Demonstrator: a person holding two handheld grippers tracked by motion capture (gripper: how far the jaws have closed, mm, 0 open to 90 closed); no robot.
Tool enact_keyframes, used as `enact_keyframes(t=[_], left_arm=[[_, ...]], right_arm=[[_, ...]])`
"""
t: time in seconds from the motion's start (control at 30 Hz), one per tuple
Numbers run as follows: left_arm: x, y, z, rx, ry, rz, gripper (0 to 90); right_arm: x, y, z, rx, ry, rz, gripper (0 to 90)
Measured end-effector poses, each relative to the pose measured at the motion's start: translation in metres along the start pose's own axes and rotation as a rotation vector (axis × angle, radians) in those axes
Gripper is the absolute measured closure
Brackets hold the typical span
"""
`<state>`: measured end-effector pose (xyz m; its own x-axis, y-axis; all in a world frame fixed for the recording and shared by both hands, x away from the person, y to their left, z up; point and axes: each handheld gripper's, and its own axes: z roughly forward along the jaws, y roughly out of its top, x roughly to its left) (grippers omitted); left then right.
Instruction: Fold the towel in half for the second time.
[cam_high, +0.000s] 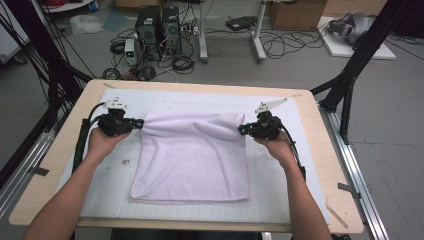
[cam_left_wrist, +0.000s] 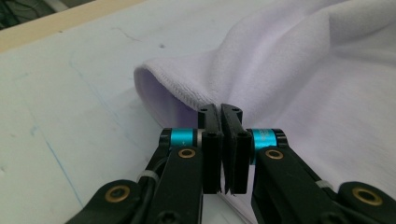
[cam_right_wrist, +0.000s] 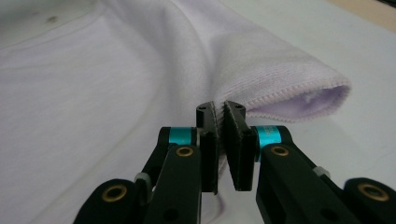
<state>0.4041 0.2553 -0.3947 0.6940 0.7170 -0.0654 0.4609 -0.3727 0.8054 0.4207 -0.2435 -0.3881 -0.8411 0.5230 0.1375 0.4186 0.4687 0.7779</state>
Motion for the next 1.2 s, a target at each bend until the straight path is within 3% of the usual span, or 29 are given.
enact_keyframes(t=[0.17,0.23,0.3,0.4,0.53,0.73,0.8,0.87,0.93,0.97,1.0,1.07,1.2], left_arm=[[-0.027,-0.042,-0.02,0.043,-0.068,0.033,86.1],[-0.033,-0.054,-0.023,0.076,-0.077,0.044,81.8],[-0.033,-0.058,-0.026,0.081,-0.078,0.048,70.9],[-0.027,-0.048,-0.03,0.057,-0.054,0.032,53.8],[-0.019,-0.02,-0.025,0.013,-0.052,0.011,44.8],[-0.014,0.005,0.003,0.026,-0.074,-0.032,40.1],[-0.015,0.009,0.011,0.038,-0.083,-0.015,43.4],[-0.018,0.012,0.016,0.045,-0.081,0.019,65.0],[-0.018,0.012,0.016,0.048,-0.101,0.024,85.3],[-0.019,0.012,0.015,0.048,-0.098,0.023,86.6],[-0.019,0.012,0.011,0.044,-0.09,0.028,87.1],[-0.017,0.01,0.0,0.01,-0.085,0.009,87.3],[-0.019,0.003,-0.029,-0.047,-0.096,-0.007,87.4]], right_arm=[[0.026,-0.033,-0.007,0.041,0.059,0.014,82.5],[0.029,-0.044,-0.008,0.07,0.068,0.02,67.6],[0.027,-0.047,-0.016,0.064,0.037,0.031,61.8],[0.021,-0.04,-0.029,-0.021,-0.004,0.057,51.9],[0.013,-0.022,-0.022,-0.029,-0.039,0.05,45.5],[-0.006,-0.012,0.013,0.054,-0.028,0.079,41.6],[-0.011,-0.017,0.022,0.081,-0.017,0.11,40.3],[-0.018,-0.024,0.03,0.122,0.005,0.151,43.7],[-0.021,-0.03,0.031,0.121,0.047,0.182,64.1],[-0.019,-0.032,0.031,0.112,0.08,0.182,76.4],[-0.016,-0.032,0.03,0.108,0.093,0.158,82.4],[-0.01,-0.028,0.026,0.103,0.072,0.118,84.9],[0.005,-0.015,0.002,0.011,0.042,0.04,85.1]])
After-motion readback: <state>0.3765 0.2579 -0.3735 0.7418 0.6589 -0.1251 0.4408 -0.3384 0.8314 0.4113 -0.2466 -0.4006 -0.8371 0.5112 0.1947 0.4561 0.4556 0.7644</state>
